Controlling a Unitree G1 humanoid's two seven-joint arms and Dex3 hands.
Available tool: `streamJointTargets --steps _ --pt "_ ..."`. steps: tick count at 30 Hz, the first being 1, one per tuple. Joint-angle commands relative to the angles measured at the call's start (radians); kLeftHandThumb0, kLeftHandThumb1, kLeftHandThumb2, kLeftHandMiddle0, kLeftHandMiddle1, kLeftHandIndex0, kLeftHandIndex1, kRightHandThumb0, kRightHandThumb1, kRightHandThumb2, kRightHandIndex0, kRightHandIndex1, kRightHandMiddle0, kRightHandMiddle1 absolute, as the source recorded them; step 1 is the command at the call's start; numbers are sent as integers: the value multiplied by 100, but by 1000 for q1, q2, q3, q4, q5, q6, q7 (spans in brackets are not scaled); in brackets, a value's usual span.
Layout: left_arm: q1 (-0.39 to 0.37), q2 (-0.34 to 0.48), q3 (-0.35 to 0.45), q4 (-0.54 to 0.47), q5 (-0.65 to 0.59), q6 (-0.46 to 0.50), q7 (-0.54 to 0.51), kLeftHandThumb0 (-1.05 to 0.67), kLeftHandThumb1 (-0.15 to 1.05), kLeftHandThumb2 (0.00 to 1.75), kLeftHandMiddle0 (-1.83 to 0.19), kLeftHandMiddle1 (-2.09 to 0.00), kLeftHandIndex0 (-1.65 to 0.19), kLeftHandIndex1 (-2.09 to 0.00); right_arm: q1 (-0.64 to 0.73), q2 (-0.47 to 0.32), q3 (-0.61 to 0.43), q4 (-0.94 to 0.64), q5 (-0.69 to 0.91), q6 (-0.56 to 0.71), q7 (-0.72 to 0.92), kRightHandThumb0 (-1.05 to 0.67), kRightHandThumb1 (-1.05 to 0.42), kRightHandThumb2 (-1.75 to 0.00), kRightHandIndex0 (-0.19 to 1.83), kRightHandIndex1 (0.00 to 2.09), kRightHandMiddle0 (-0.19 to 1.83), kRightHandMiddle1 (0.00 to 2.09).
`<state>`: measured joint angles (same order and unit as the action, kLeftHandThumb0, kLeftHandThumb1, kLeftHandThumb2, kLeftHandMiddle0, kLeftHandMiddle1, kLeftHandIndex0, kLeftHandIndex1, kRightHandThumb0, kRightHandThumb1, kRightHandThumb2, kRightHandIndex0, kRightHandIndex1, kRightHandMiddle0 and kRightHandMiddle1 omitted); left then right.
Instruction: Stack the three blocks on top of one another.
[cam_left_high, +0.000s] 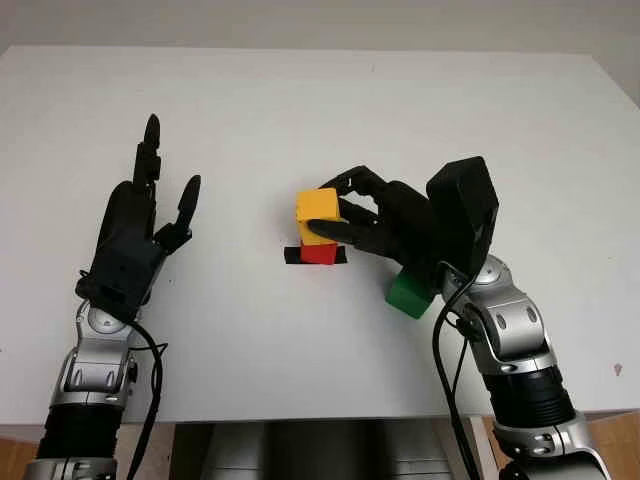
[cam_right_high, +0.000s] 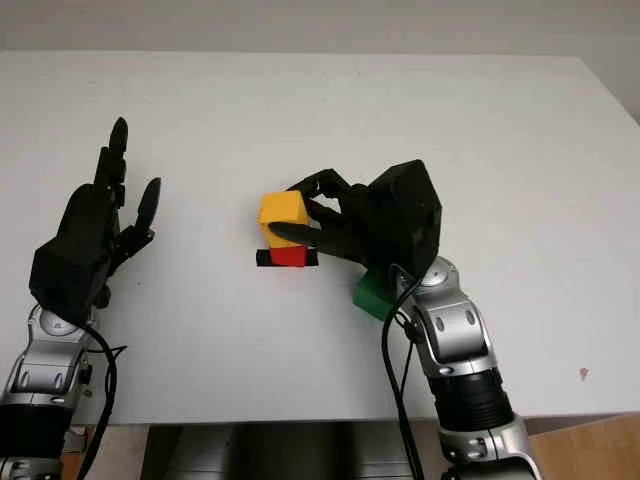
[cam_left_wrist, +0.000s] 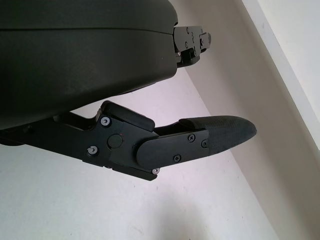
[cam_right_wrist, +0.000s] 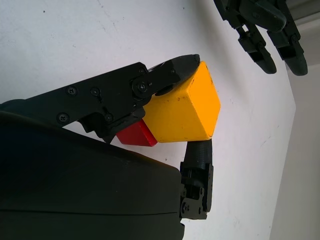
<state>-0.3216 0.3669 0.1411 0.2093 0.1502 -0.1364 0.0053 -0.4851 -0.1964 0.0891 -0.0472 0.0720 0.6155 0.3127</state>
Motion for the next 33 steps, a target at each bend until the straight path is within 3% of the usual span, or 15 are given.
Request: streamJointTargets --steps 1,4,11,15,18,22,27,33 --pt "4 -2 -2 2 -2 -8 1 -77 105 61 19 -2 12 -7 7 -6 -5 -35 2 -1 -2 -49 -101 -5 16 4 13 160" --pt "1 -3 -3 10 -3 -23 3 -79 105 61 19 -3 6 -10 9 -9 -5 -39 3 2 0 -49 -101 -5 15 4 11 151" --pt "5 1 -2 10 -3 -25 -3 -76 105 62 19 -1 12 -6 15 -6 -6 -44 0 0 -6 -51 -100 -5 13 4 8 132" --pt "5 3 -1 15 -4 -36 -3 -76 105 62 19 -1 12 -6 21 8 -13 -34 -5 -33 -35 -44 -101 -5 16 6 15 154" --pt "5 3 -1 12 -4 -32 -5 -77 105 61 19 0 9 -7 19 11 -17 -27 -1 -35 -47 -45 -101 -5 15 5 7 153" --pt "4 4 -1 13 -2 -30 -4 -77 105 61 19 -1 10 -7 13 3 -21 -25 8 -23 -38 -54 -97 -5 3 3 -7 108" --pt "1 2 0 16 -5 -35 -5 -75 105 61 19 -1 1 -11 14 -7 -21 -30 6 -41 -21 -59 -94 -5 -4 4 -9 76" --pt "3 1 1 6 -8 -15 -7 -77 105 61 19 0 10 -6 24 -35 -26 -30 23 -99 46 -65 -92 -5 -18 3 -10 32"
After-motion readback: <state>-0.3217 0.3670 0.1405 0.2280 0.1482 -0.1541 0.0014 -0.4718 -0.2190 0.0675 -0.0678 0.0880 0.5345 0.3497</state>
